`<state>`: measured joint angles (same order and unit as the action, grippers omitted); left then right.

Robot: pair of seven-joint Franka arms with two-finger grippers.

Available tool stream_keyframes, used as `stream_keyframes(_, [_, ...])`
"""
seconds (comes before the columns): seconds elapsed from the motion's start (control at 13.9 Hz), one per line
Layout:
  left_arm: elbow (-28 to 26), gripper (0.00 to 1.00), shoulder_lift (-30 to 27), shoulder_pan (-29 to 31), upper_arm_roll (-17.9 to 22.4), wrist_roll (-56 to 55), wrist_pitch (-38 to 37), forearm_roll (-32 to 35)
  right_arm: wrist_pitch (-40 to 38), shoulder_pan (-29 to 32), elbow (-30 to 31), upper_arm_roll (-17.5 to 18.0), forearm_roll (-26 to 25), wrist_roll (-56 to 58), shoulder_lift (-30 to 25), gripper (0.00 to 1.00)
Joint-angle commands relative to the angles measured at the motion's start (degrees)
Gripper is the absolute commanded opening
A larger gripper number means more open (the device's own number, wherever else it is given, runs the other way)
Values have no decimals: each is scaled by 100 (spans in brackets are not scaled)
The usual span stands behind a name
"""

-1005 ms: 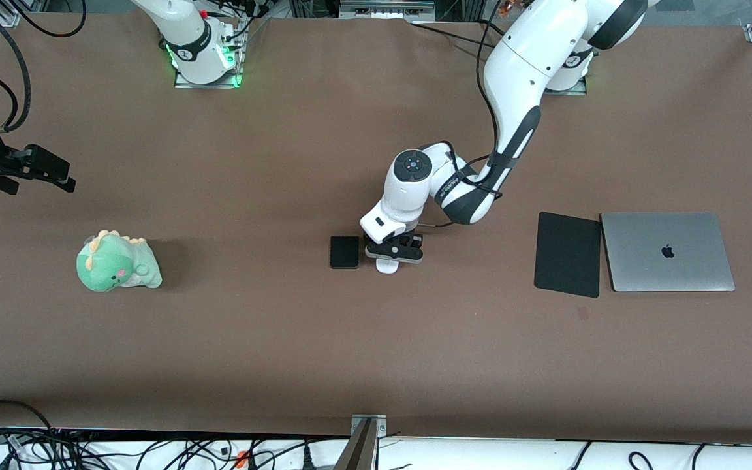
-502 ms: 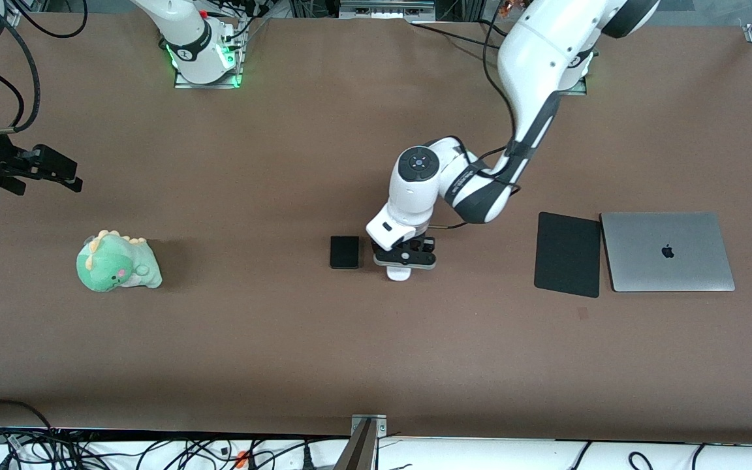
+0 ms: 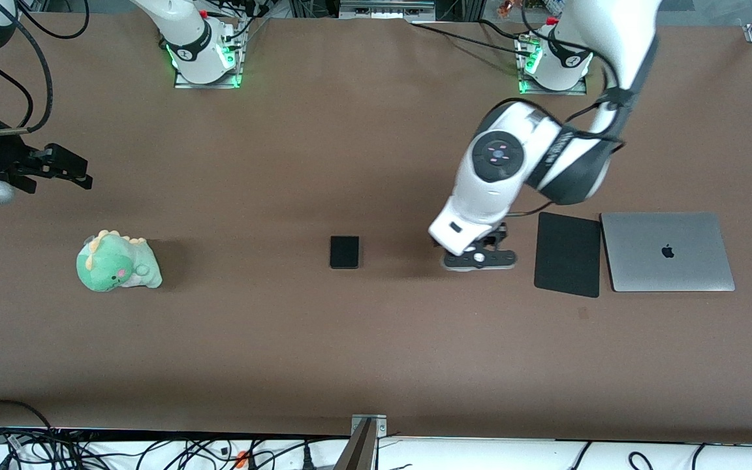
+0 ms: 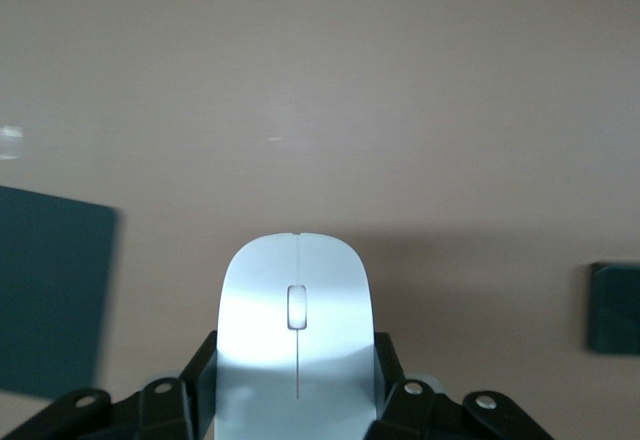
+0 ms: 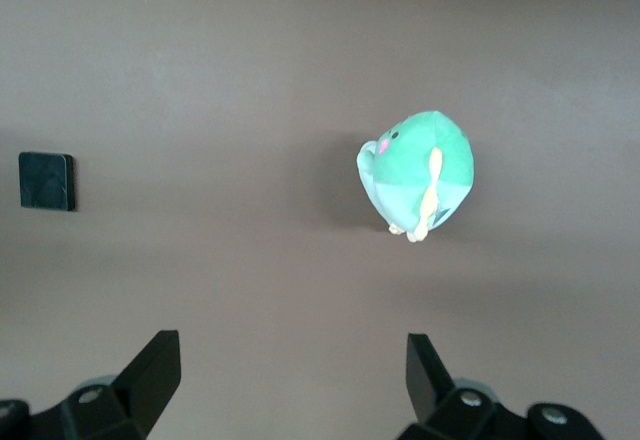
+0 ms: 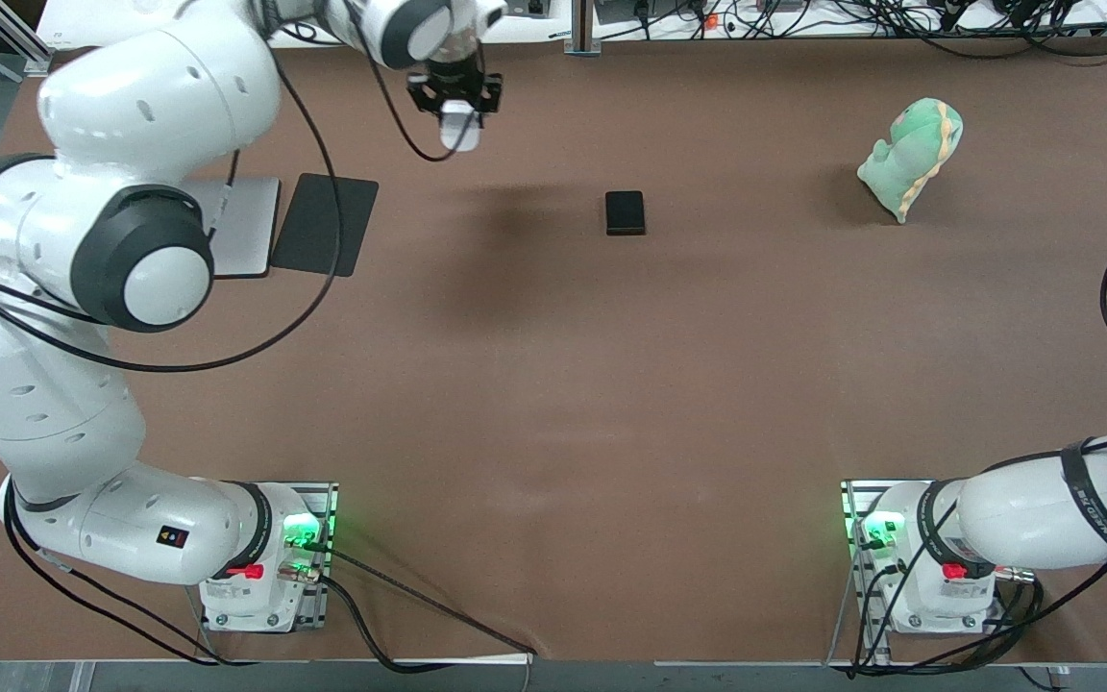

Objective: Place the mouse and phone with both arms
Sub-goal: 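Lift the mouse and carry it toward the black mousepad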

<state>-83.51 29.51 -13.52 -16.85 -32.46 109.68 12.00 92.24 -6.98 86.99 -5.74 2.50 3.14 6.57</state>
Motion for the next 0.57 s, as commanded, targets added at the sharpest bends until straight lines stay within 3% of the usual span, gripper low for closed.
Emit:
stream_keyframes(0.0, [133,20,-103,550,-99,1141,-543,-137,-162,-49,11,12,-65,99,-7,100])
stream_keyframes(0.5, [-182,20,-60,1991,-99,3894,-554,-346,-330,-313,-7,12,-92,108,379,100])
